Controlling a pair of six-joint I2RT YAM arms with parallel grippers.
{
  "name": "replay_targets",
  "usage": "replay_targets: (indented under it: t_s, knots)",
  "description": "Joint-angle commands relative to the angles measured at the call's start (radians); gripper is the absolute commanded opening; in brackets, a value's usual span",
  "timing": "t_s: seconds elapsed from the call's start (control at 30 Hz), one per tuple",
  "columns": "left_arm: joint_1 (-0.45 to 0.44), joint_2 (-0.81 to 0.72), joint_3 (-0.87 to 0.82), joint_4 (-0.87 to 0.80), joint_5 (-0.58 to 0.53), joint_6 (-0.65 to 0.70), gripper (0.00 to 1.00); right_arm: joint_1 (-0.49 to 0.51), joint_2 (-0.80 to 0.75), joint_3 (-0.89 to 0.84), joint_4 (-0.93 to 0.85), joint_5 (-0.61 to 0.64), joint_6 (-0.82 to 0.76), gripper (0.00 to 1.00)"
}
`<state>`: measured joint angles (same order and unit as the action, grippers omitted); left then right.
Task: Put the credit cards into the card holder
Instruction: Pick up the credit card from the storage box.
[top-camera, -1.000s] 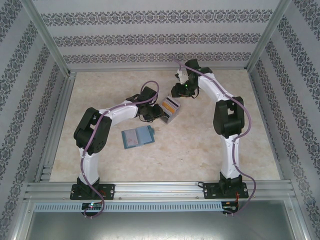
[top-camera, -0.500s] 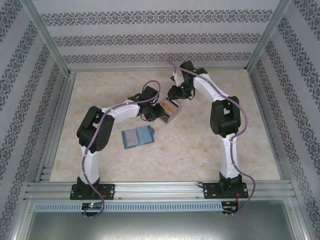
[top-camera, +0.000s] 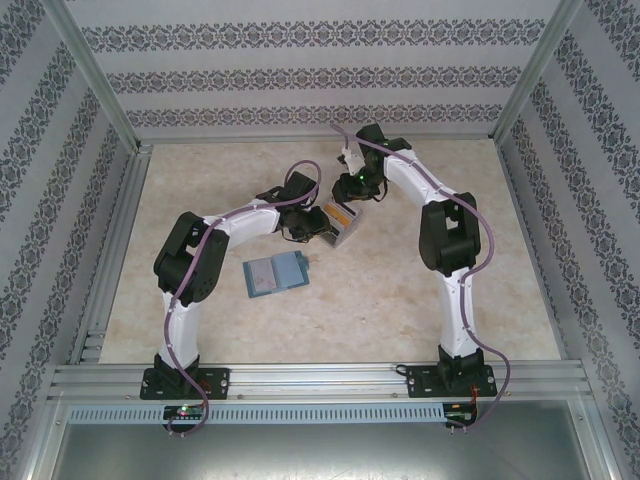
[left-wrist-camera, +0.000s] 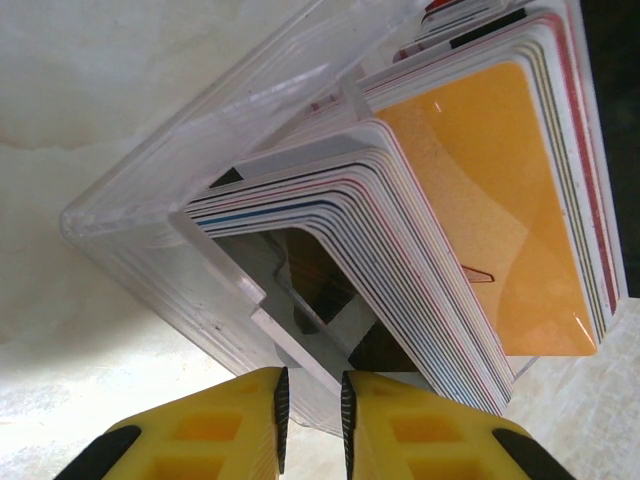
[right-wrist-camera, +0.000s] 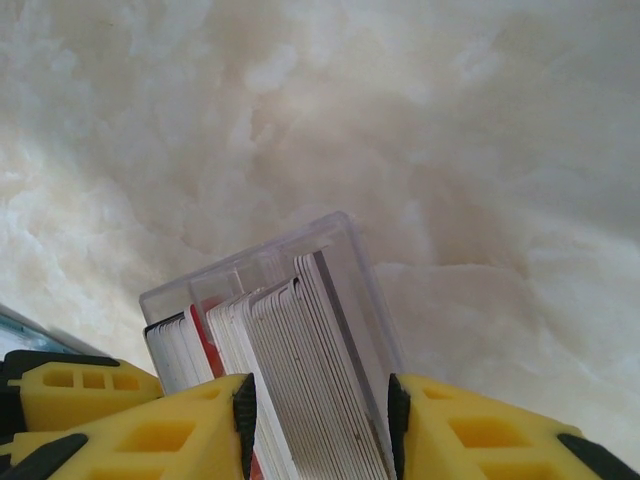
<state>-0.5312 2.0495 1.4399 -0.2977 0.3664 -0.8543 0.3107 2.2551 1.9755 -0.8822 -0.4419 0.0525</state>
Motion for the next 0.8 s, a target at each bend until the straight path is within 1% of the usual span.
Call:
replay_targets:
  t_s: [0.0,0.33,0.77]
  knots:
    - [-0.01,0.02,-0.001,0.002,-0.007,0.004,0.24,0.01,-0.05,-0.028,-0.001,-0.024,-0.002,0.42]
    - [-0.01,0.014,-0.022,0.012,-0.012,0.003,0.24,0.012,-0.084,-0.056,0.028,-0.04,0.012,0.42]
    - [-0.011,0.012,-0.026,0.017,-0.012,-0.002,0.25,0.011,-0.091,-0.067,0.039,-0.066,0.016,0.42]
